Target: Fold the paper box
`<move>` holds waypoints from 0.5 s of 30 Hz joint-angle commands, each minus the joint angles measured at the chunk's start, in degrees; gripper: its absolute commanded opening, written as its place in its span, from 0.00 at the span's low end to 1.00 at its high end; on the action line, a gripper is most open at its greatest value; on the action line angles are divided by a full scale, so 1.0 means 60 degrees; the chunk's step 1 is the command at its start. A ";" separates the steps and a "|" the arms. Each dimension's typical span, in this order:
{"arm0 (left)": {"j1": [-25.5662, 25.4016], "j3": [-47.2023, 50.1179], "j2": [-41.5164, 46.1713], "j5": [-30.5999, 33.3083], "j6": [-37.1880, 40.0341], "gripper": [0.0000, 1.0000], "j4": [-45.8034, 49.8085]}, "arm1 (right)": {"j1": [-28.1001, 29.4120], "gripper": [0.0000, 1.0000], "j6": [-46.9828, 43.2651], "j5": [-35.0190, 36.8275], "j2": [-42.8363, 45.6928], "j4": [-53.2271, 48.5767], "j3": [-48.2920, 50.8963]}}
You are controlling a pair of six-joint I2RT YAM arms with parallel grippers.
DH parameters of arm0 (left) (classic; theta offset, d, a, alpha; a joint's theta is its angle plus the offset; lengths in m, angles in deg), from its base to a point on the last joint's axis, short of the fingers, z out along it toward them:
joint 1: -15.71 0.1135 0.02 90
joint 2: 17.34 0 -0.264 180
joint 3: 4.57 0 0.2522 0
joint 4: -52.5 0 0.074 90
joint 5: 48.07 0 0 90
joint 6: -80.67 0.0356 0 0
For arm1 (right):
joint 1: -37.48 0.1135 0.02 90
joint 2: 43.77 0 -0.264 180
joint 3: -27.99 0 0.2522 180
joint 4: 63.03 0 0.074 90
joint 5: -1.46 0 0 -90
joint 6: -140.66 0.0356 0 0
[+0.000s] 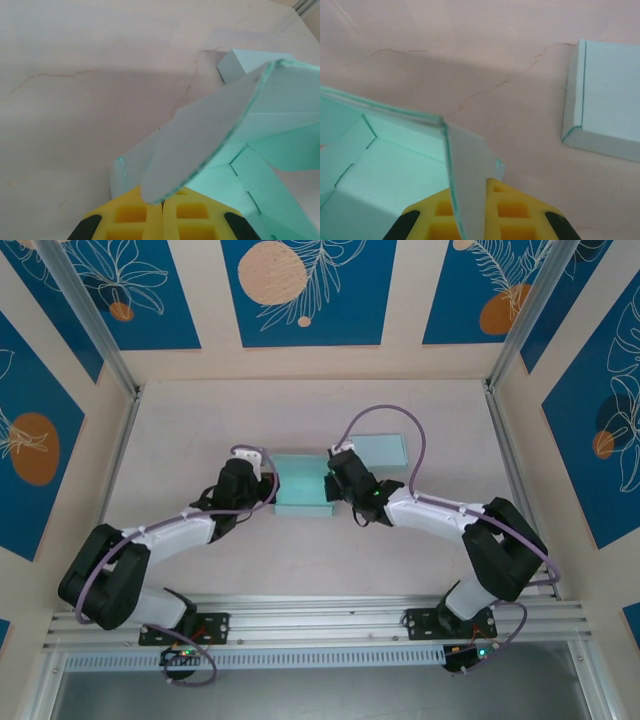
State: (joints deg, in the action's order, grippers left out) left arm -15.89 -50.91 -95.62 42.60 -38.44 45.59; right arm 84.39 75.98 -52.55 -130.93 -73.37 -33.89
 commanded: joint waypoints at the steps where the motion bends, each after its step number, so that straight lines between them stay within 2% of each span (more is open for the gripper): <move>1: -0.0384 0.0546 0.0234 -0.0362 -0.0575 0.00 -0.0183 | 0.0760 0.00 0.0790 0.0286 -0.0002 0.0763 0.0620; 5: -0.0565 0.1009 0.0545 -0.0138 -0.0603 0.00 -0.0217 | 0.1336 0.00 0.1405 0.0941 -0.0201 0.0752 0.0701; 15: -0.0907 0.1525 0.0815 0.0299 -0.0493 0.00 0.0039 | 0.2015 0.00 0.3522 0.1826 -0.0648 -0.0395 0.0041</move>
State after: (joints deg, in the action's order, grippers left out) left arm -19.19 -43.65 -90.88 46.88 -40.54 42.91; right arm 94.16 90.28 -38.70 -132.81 -72.17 -32.36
